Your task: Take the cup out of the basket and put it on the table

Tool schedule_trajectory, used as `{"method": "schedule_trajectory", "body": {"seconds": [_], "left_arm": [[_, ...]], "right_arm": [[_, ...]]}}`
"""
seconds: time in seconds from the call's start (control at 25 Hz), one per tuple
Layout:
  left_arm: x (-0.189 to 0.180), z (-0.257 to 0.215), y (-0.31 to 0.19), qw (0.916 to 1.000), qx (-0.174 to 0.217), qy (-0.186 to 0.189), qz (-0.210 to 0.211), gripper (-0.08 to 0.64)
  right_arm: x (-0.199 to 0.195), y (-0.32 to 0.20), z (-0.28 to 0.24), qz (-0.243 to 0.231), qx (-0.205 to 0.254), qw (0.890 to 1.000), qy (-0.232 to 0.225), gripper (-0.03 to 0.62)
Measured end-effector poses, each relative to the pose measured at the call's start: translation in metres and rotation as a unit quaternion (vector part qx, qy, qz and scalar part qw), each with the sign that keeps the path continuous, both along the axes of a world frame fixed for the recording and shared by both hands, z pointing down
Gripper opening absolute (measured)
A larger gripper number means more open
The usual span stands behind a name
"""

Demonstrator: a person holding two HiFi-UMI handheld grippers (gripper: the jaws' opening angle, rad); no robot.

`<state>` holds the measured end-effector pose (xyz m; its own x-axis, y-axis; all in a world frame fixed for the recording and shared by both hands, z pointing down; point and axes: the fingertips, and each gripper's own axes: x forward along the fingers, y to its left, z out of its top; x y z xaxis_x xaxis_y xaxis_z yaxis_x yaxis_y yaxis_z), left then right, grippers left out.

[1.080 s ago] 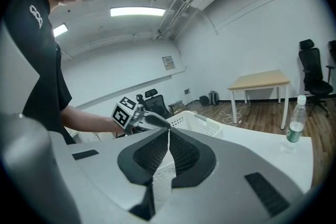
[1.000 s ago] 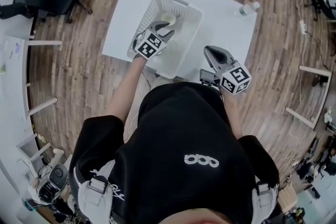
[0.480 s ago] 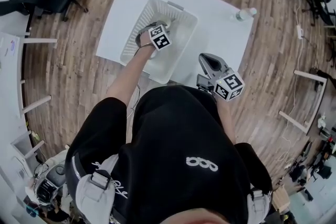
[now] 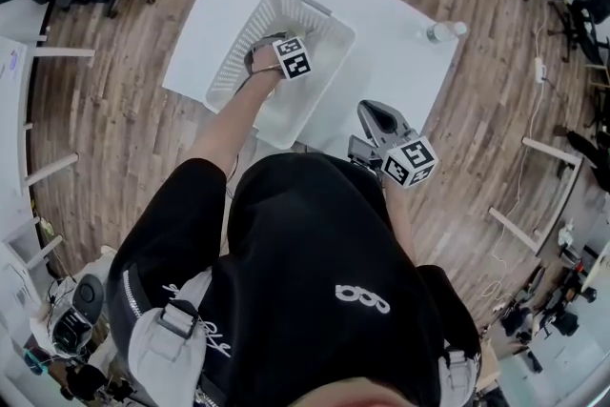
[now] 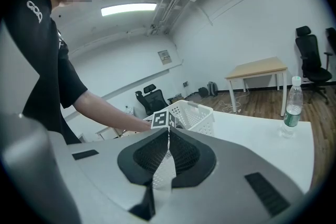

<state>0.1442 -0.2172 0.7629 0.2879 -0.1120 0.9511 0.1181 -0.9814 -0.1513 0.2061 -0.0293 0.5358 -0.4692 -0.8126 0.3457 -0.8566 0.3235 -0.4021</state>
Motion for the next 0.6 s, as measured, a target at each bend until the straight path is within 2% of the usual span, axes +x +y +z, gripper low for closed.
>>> {"method": "schedule_trajectory", "body": {"seconds": [0.4, 0.6], "left_arm": [[-0.001, -0.003, 0.003, 1.0000, -0.005, 0.001, -0.008, 0.043], [0.003, -0.016, 0.007, 0.9993, 0.003, 0.031, -0.020, 0.035]], "right_arm": [[0.007, 0.004, 0.001, -0.007, 0.000, 1.000, -0.002, 0.026], [0.009, 0.006, 0.002, -0.017, -0.001, 1.000, -0.004, 0.026]]}}
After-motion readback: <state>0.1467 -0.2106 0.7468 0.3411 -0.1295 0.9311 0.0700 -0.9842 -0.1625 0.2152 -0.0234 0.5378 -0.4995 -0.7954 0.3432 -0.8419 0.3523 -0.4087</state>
